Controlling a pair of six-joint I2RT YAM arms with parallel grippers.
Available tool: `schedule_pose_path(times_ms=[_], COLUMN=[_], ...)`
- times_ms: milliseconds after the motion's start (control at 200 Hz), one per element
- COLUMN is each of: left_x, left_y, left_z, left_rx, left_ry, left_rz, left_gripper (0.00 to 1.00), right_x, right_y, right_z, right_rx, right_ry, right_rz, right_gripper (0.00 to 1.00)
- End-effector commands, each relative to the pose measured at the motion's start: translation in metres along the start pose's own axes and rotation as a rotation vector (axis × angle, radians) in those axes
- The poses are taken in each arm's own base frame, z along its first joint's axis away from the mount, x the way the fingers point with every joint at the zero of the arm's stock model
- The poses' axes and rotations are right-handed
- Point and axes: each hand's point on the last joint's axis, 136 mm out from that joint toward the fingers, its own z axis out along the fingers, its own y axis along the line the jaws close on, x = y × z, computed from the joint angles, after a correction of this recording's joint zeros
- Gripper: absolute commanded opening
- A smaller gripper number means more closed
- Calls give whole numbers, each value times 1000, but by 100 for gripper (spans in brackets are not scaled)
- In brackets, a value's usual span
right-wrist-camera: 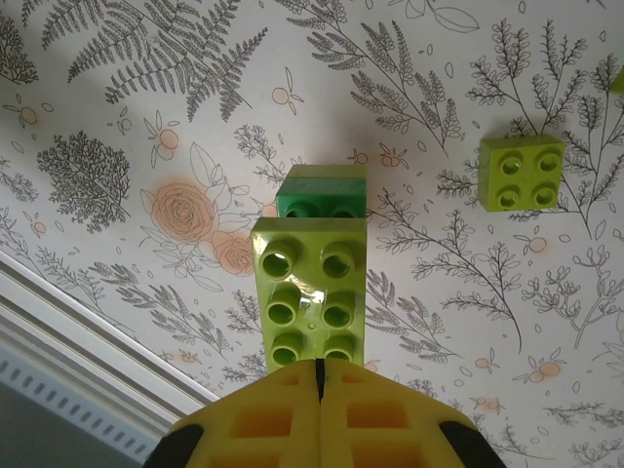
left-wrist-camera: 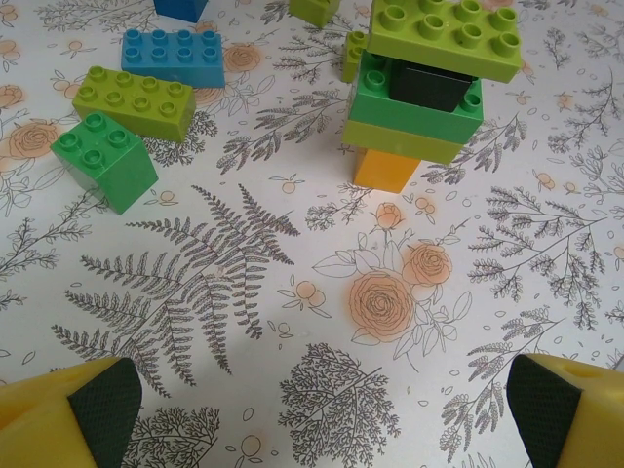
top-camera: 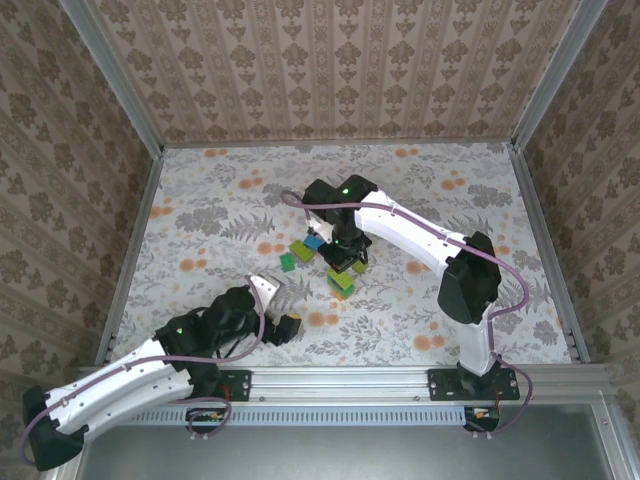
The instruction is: Assemble a carrot with lego
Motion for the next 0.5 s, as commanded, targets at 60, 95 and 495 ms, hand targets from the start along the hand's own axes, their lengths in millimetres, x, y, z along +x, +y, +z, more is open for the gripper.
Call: schedule_pose_path(times_ms=[60,95,495], left_x=[-2,-2,-1], left_y=[-3,-4,-4], left_z=[1,1,1], left_rx=[13,13,13], left_ry=[-10,-10,-9], left_rz=[24,23,24], left_gripper=[100,100,100], right_x=[5,4,7], right_y=[5,5,9], right_z=[10,10,19], right_rx=[-27,-28,-38], right_ry=[35,34,59], right_rz=[-2,-3,-8], right_gripper=[0,0,0])
